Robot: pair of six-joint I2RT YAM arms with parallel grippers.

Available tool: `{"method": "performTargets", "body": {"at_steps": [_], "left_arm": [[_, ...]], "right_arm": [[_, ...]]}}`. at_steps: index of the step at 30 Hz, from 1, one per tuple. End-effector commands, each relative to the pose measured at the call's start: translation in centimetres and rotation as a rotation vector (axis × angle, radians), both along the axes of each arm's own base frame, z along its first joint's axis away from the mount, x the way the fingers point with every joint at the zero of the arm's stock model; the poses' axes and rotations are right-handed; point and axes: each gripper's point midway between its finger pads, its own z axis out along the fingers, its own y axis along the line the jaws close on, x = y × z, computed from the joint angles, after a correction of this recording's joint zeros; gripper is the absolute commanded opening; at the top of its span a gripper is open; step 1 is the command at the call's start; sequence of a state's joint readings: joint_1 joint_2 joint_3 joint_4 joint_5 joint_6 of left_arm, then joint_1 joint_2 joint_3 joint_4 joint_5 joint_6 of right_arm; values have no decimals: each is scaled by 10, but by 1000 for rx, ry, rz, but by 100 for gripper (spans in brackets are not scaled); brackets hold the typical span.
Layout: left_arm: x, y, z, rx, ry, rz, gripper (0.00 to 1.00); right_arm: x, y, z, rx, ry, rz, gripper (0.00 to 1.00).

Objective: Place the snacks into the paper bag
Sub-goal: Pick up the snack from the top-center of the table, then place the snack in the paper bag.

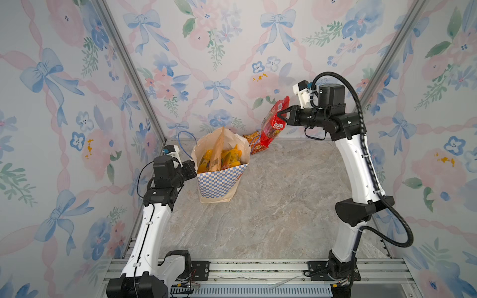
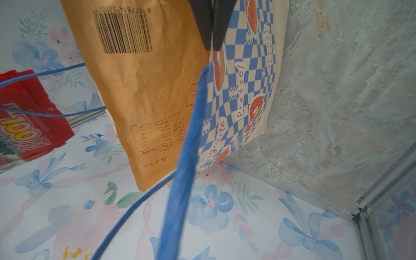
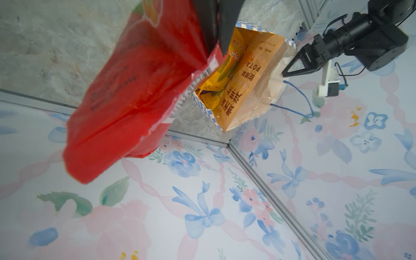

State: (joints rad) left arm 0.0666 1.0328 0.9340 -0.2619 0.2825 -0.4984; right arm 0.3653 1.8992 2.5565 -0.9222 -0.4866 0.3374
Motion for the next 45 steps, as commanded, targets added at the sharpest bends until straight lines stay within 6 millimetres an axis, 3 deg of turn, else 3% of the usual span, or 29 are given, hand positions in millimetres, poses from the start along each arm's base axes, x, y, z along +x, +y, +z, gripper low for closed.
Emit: {"method": "performTargets", "body": {"at_steps": [1, 5, 10, 24, 34, 45], "left_arm": [[-5, 4, -10, 14, 29, 1, 0], [-5, 4, -11, 11, 30, 0, 0], [-6, 3, -10, 9, 30, -1, 0], [-6, 2, -8, 11, 25, -8, 0], [-6, 1, -4, 8, 15, -13, 0], [-7, 0, -3, 3, 11, -19, 0]], "right_arm": [[-45, 8, 75, 85, -226, 72, 0], [-73, 22, 94, 101, -295, 129, 0], [-75, 35, 98, 146, -283, 171, 0], [-20, 106, 17, 86, -133, 220, 0], [-10, 141, -21, 39, -101, 253, 0], [-18, 178, -53, -111, -187, 266, 0]]}}
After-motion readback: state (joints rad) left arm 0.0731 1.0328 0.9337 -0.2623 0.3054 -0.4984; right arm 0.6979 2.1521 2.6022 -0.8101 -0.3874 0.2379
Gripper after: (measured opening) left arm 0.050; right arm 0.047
